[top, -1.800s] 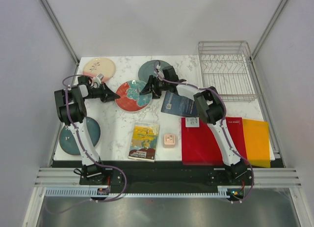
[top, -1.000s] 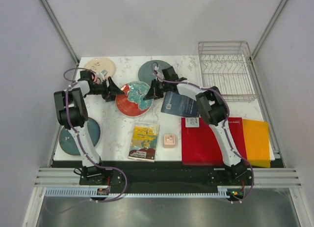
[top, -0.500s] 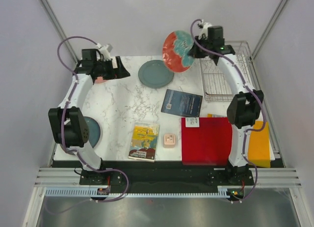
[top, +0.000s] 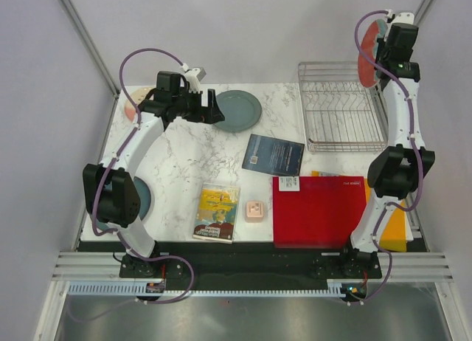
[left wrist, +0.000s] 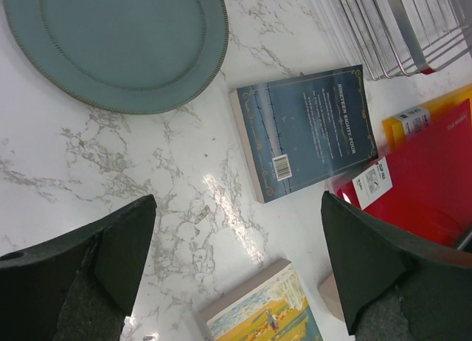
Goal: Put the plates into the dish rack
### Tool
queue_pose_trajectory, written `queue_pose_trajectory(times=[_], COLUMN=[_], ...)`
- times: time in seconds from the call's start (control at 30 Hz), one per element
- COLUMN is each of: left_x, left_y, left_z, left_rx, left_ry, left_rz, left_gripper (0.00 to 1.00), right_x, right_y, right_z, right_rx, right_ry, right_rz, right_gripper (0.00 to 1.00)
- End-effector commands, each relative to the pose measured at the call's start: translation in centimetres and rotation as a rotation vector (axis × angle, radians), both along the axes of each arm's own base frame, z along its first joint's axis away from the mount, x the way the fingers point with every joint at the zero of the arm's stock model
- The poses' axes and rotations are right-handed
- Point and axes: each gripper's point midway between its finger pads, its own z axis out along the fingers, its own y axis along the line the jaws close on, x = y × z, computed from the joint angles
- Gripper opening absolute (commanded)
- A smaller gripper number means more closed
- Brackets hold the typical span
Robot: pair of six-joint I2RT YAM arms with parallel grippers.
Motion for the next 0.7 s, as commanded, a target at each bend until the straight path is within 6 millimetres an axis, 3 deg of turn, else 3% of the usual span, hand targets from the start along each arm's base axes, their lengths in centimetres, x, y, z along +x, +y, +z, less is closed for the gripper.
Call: queue_pose_trajectory(times=[0.0,0.1,0.33,0.5,0.67], left_x=[0.2,0.0,-0.5,-0.6,-0.6], left_y=[1.0,1.0,0.4,0.4,0.4], left_z=[3.4,2.6,1.2,0.5,-0.1], left_rx=[0.013,0.017,-0.005,-0.004,0.002], left_ry=[-0.104,-0.085,-0.036,-0.018,-0.007], left_rz=[0.052,0.049,0.026,0.024,0.022], left_gripper=[1.0,1.0,1.0,1.0,1.0], right_x=[-0.4,-0.2,1.4,1.7,2.0], right_y=[-2.2,-3.3,-5.3,-7.2,-7.7], right_z=[9.8,9.2,5.9,4.9,4.0], right_rx=[-0.132,-0.159,-0.211,-0.222,-0.224], right_ry=[-0.25,-0.228,-0.145,-0.125,-0.109], right_rz=[-0.071,-0.096,-0.119,-0.138,-0.134], right_gripper=[0.0,0.0,0.0,0.0,0.0])
